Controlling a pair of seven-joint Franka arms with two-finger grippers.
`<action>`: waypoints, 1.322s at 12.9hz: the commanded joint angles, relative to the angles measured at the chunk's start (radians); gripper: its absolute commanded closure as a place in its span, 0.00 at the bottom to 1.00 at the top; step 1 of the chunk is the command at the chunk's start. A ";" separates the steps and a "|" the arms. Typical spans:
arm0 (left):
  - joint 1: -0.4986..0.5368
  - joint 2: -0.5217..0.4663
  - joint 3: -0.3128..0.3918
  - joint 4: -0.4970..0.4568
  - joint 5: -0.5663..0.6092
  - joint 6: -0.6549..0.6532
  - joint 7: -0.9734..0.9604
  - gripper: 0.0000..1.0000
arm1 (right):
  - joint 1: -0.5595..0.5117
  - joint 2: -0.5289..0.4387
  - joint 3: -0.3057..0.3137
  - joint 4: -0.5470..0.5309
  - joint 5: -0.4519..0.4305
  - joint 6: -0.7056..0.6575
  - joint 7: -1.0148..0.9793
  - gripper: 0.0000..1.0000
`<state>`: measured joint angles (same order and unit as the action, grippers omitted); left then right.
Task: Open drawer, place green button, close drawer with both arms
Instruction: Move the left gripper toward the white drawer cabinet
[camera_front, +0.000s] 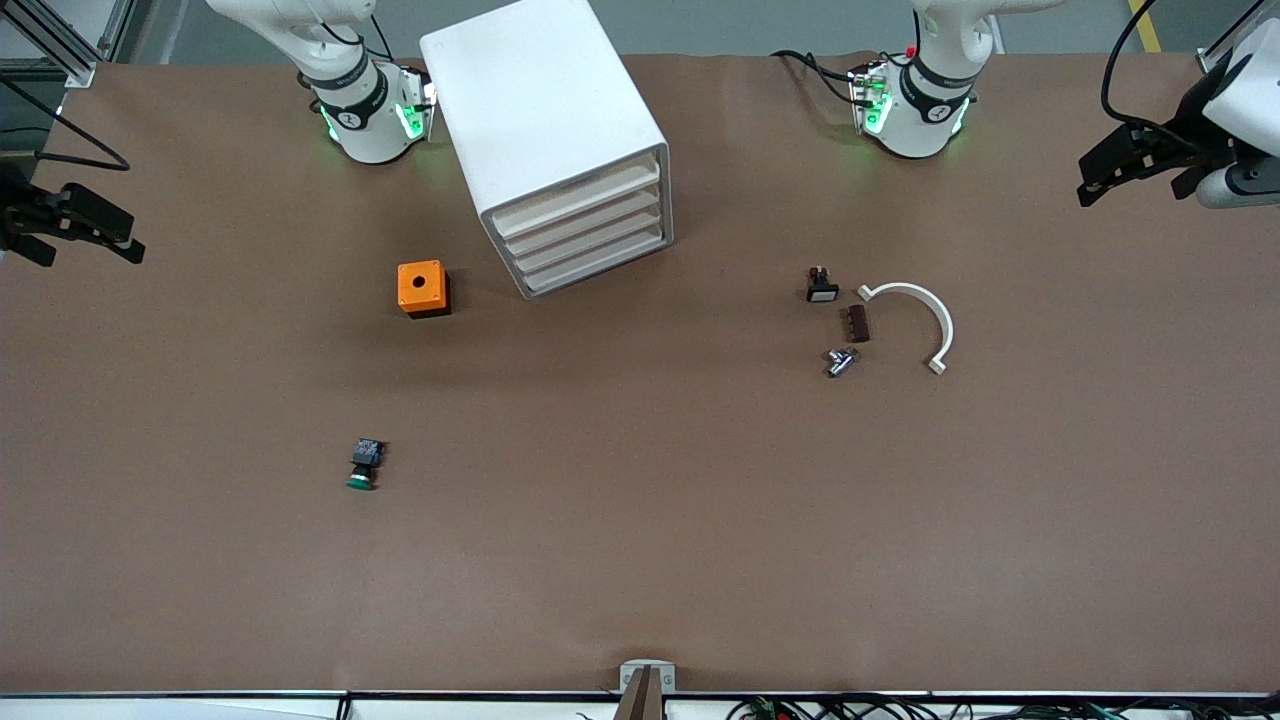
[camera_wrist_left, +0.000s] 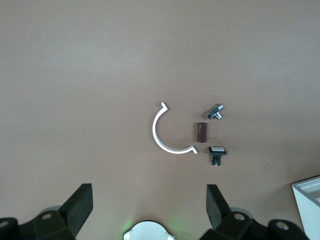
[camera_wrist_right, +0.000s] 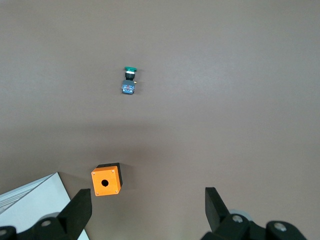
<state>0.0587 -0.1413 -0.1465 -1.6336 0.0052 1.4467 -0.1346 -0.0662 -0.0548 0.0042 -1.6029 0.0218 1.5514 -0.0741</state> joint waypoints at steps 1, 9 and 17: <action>0.016 0.011 -0.007 0.029 0.004 -0.034 0.015 0.00 | -0.017 -0.013 0.014 0.003 -0.008 -0.008 -0.013 0.00; 0.030 0.176 -0.008 0.074 0.001 -0.055 0.004 0.00 | -0.018 -0.014 0.016 0.001 0.001 -0.013 0.004 0.00; -0.095 0.560 -0.062 0.173 -0.112 -0.048 -0.710 0.00 | -0.020 -0.014 0.013 -0.005 0.006 -0.030 0.057 0.00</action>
<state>-0.0179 0.3192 -0.2063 -1.5376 -0.0740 1.4248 -0.6997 -0.0663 -0.0550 0.0033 -1.6033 0.0223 1.5295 -0.0283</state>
